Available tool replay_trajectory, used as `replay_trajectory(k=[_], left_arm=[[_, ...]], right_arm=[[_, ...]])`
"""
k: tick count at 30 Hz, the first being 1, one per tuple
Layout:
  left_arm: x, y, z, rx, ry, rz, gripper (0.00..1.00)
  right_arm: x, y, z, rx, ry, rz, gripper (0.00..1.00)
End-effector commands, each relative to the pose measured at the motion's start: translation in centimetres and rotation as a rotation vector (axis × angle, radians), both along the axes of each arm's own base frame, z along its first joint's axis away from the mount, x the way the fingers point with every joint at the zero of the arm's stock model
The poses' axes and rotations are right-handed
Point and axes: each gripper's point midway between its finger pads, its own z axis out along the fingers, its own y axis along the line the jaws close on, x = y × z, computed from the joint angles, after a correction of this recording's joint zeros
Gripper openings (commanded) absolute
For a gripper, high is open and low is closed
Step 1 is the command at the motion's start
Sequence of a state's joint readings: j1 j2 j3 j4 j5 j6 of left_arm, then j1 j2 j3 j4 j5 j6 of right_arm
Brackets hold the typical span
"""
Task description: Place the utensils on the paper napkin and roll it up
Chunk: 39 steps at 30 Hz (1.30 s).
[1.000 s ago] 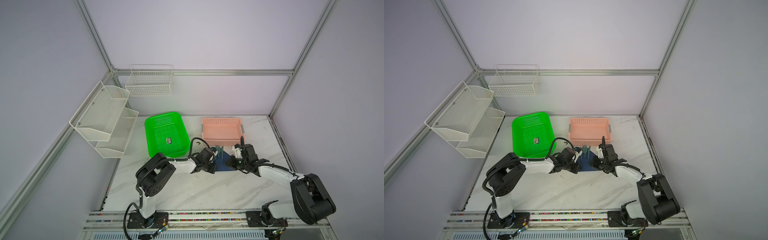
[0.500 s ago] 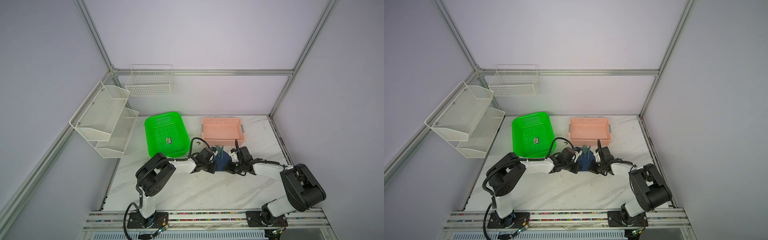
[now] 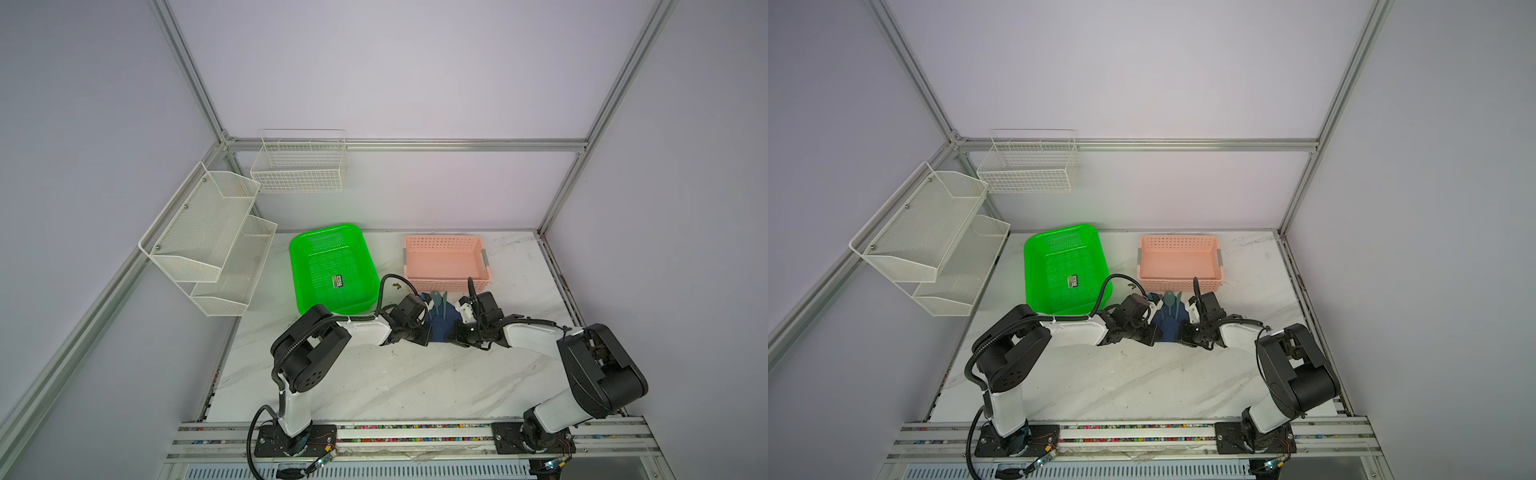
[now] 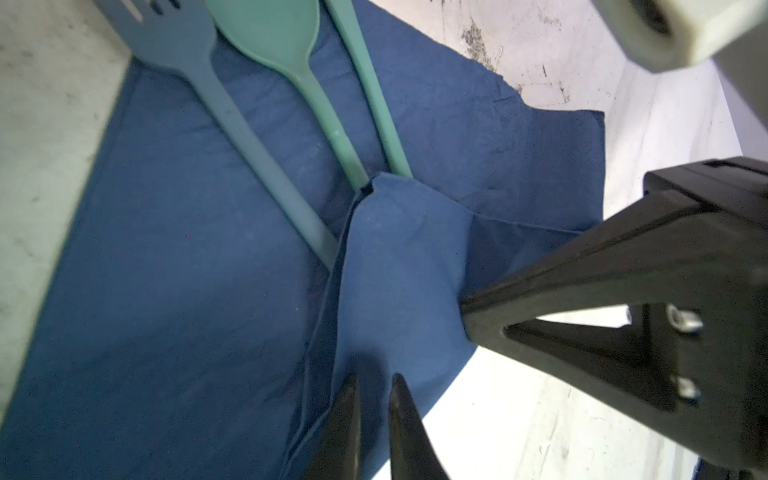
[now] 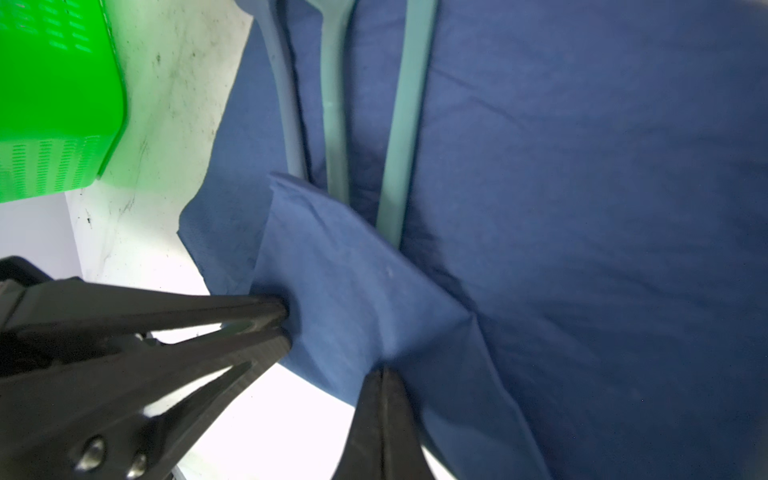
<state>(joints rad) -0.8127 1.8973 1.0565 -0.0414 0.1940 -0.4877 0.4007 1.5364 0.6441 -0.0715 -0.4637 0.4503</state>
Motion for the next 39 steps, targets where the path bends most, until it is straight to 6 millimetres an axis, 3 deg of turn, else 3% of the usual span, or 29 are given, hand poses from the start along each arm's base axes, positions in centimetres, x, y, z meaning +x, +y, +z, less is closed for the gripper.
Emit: replay_trajectory(k=[1,26,32,39], left_arm=[[-0.2,1.2,-1.2,0.038,0.007,0.013,0.16],[-0.4,1.8,-1.3,0.049,0.008,0.016,0.16],[0.3,0.8,1.6,0.009,-0.019,0.009,0.23],[1.7,-0.7,6.4,-0.050,-0.063,0.021,0.43]], right_arm=[[-0.8,-1.3,-0.5,-0.072,0.025,-0.020,0.00],[-0.2,-6.0,-0.6,-0.267,0.020,-0.236,0.07],[-0.4,-6.0,-0.9,-0.270,0.027,-0.221,0.07],[-0.4,-5.7,-0.8,-0.256,0.024,-0.210,0.07]])
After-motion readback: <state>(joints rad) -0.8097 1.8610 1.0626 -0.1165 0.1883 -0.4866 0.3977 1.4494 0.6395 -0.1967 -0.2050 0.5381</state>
